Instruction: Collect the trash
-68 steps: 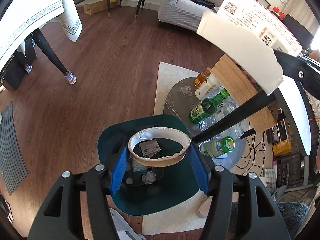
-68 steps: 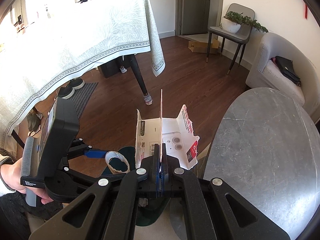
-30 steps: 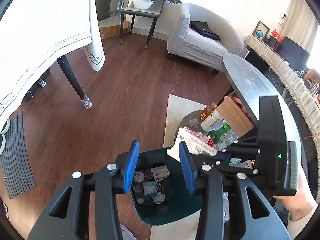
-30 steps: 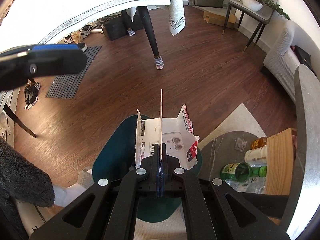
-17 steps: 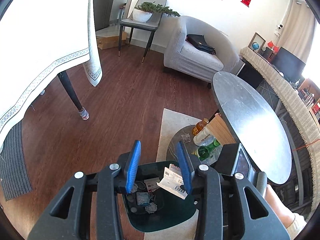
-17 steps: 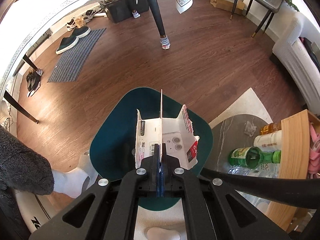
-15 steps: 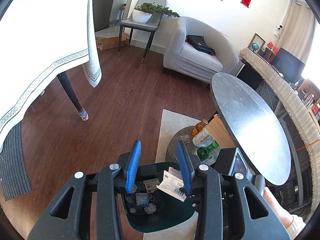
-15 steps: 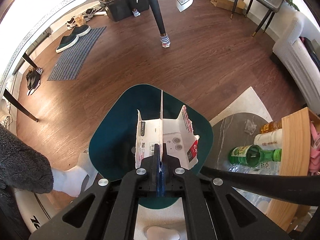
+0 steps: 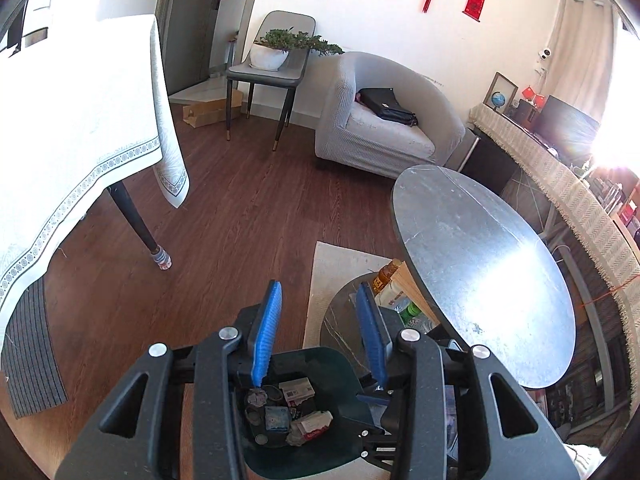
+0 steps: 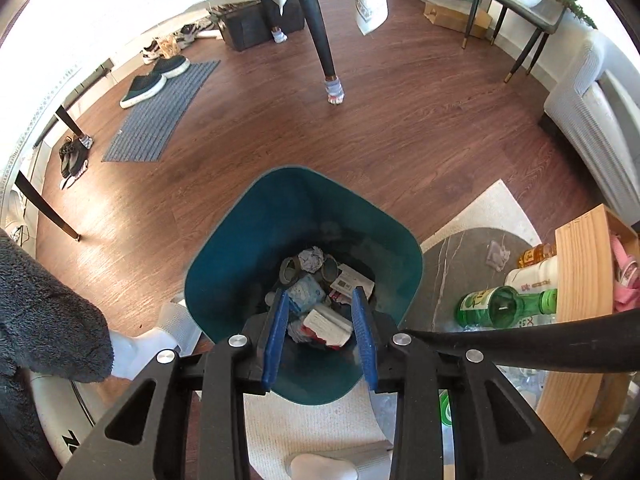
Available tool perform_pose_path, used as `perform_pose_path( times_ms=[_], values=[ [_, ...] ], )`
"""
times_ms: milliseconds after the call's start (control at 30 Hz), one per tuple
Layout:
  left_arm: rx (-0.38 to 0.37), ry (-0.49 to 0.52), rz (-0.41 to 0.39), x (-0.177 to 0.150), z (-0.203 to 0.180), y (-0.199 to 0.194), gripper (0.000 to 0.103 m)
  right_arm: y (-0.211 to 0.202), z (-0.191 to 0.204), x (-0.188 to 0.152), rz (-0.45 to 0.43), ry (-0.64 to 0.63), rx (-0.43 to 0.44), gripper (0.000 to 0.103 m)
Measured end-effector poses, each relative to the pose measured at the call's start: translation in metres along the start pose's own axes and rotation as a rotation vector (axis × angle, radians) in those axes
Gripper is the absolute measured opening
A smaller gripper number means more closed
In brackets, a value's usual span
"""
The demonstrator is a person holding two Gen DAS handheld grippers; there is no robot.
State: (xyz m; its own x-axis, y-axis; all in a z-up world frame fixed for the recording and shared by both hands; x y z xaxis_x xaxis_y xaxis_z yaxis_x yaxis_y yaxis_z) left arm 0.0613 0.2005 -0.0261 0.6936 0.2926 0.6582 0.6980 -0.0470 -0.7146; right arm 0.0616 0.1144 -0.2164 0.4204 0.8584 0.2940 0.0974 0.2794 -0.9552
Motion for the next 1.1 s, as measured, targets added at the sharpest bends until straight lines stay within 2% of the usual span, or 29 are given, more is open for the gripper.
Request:
perform_pose_path(
  times_ms=[100, 400, 600, 633, 733, 800, 900, 967, 1100],
  values=[
    [0.018, 0.019, -0.025, 0.004, -0.005, -0.006, 0.047, -0.016, 0.0, 0.002, -0.046, 0.001, -0.006, 0.033],
    [0.031, 0.036, -0.045, 0.009, -0.018, -0.009, 0.048, -0.078, -0.001, 0.013, -0.215, 0.01, -0.004, 0.033],
    [0.045, 0.064, -0.048, 0.007, -0.024, -0.008, 0.051, -0.121, -0.023, 0.009, -0.342, 0.088, -0.052, 0.033],
    [0.043, 0.072, -0.048, 0.007, -0.026, -0.009, 0.053, -0.129, -0.029, 0.007, -0.361, 0.114, -0.062, 0.034],
    [0.048, 0.096, -0.064, 0.004, -0.035, -0.011, 0.058, -0.155, -0.048, -0.005, -0.416, 0.179, -0.106, 0.05],
    [0.048, 0.097, -0.063, 0.001, -0.04, -0.011, 0.064, -0.172, -0.061, -0.014, -0.454, 0.221, -0.147, 0.052],
    [0.057, 0.096, -0.067, -0.006, -0.046, -0.011, 0.066, -0.195, -0.082, -0.036, -0.498, 0.301, -0.194, 0.054],
    [0.073, 0.109, -0.072, -0.012, -0.051, -0.012, 0.069, -0.206, -0.095, -0.055, -0.523, 0.355, -0.234, 0.064],
    [0.096, 0.129, -0.083, -0.031, -0.058, -0.015, 0.077, -0.217, -0.117, -0.094, -0.566, 0.463, -0.261, 0.074]
  ],
)
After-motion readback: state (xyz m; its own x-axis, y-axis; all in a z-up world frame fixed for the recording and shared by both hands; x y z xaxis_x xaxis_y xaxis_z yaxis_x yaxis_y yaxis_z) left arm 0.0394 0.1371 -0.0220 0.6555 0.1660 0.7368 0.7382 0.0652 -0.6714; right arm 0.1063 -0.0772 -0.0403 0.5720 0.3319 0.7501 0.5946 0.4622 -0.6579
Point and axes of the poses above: each gripper's, at about its wrist camera, not at the fingertips, and y roughly the way its jaws point, z to its left, x to its top, the point moved 6 cm from there along y, roughly the way its jaws point, and after that the axes turned 4 degrees about z, right-handed, at the moved point
